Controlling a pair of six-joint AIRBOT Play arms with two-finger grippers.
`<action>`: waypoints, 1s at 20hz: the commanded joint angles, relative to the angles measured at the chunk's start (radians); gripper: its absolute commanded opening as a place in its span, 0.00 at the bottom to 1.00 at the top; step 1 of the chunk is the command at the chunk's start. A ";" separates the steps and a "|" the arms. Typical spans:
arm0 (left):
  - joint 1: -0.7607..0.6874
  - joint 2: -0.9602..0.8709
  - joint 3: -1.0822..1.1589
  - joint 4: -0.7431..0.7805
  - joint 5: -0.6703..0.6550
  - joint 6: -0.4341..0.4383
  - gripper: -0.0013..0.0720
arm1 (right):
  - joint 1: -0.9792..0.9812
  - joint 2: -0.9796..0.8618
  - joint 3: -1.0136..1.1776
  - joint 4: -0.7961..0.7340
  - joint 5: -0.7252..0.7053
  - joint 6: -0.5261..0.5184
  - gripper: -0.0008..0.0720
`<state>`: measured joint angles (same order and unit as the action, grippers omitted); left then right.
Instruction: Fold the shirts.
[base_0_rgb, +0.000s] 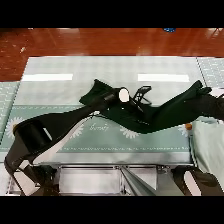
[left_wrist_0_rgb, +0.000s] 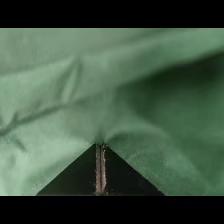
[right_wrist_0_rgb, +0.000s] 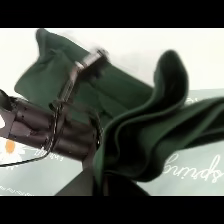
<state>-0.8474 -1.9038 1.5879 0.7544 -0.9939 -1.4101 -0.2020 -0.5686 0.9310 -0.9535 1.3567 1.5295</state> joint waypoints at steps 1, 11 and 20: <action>0.046 -0.014 0.066 -0.011 -0.101 0.022 0.05 | 0.000 0.004 0.000 0.003 -0.002 0.000 0.05; 0.619 0.545 -0.265 0.273 -0.038 -0.079 0.05 | 0.299 -0.338 0.085 0.169 -0.277 -0.061 0.05; 0.784 1.221 -0.914 0.266 0.030 -0.103 0.05 | 0.652 -1.168 0.655 0.279 -0.370 -0.064 0.05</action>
<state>-0.0902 -0.8467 0.8272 1.0252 -0.9897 -1.4792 0.3710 -1.5150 1.4212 -0.7307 0.9997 1.4662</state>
